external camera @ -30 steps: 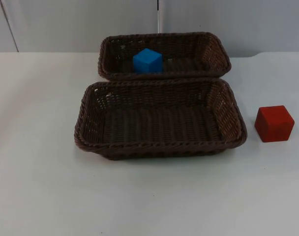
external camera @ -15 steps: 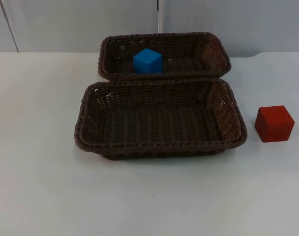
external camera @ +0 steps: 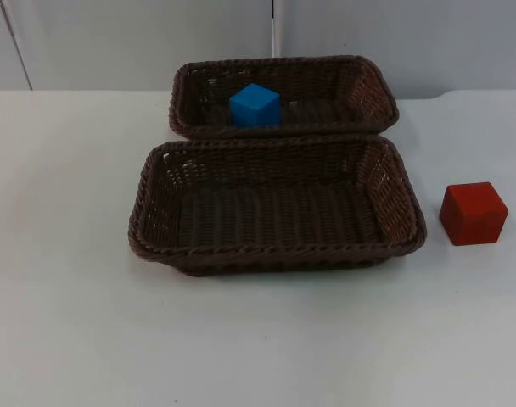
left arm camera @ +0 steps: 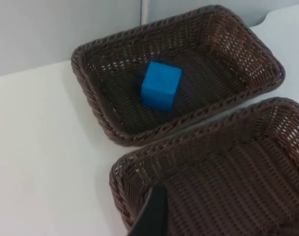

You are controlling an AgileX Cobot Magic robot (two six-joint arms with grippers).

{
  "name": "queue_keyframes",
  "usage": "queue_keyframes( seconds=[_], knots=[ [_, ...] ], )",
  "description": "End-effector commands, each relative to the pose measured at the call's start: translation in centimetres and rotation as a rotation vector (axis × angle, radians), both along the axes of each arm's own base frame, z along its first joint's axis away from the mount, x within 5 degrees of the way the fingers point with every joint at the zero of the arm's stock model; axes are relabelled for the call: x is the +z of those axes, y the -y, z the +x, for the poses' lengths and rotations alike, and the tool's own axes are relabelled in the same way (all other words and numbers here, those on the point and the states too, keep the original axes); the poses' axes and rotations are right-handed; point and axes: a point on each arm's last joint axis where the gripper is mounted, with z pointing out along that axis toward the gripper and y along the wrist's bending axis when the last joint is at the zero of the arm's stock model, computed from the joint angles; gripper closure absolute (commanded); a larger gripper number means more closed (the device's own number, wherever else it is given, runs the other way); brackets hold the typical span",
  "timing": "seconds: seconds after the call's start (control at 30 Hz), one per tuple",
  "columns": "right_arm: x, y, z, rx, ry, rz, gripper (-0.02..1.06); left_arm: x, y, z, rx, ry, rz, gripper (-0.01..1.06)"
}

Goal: Pick up one cube with the left hand and place it into the upper basket. Pick up one cube with the right hand and place it into the lower basket.

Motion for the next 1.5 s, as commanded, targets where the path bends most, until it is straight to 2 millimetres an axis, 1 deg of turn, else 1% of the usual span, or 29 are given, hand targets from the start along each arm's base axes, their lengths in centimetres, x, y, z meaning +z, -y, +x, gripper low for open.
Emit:
queue_keyframes(
  seconds=[0.0,0.13,0.17,0.3,0.33,0.37,0.47,0.5,0.6,0.8,1.47],
  knots=[
    [0.0,0.0,0.0,-0.005,0.007,0.002,-0.01,0.3,-0.4,-1.5,0.006,0.011,-0.023,0.25],
    [0.0,0.0,0.0,-0.005,0.007,0.002,-0.01,0.8,-1.4,-4.1,0.003,0.032,-0.032,0.25],
    [0.0,0.0,0.0,-0.005,0.007,0.002,-0.01,0.8,-1.4,-4.1,0.003,0.032,-0.032,0.25],
    [0.0,0.0,0.0,-0.005,0.007,0.002,-0.01,1.1,-2.3,-6.4,0.0,0.054,-0.041,0.25],
    [0.0,0.0,0.0,-0.005,0.007,0.002,-0.01,1.1,-2.3,-6.4,0.0,0.054,-0.041,0.25],
    [0.0,0.0,0.0,-0.004,0.007,0.003,-0.01,1.0,-2.6,-7.1,0.001,0.06,-0.044,0.25],
    [0.0,0.0,0.0,-0.004,0.007,0.003,-0.01,0.8,-3.1,-8.4,0.002,0.073,-0.052,0.25],
    [0.0,0.0,0.0,-0.004,0.007,0.003,-0.01,0.8,-3.1,-8.4,0.002,0.073,-0.052,0.25],
    [0.0,0.0,0.0,-0.004,0.007,0.003,-0.01,1.0,-3.5,-9.3,0.0,0.095,-0.054,0.25],
    [0.0,0.0,0.0,-0.004,0.007,0.003,-0.01,1.5,-3.7,-9.8,-0.001,0.122,-0.054,0.25],
    [0.0,0.0,0.0,-0.002,0.008,-0.004,-0.01,1.5,-3.7,-9.8,-0.001,0.121,-0.055,0.25]
  ],
)
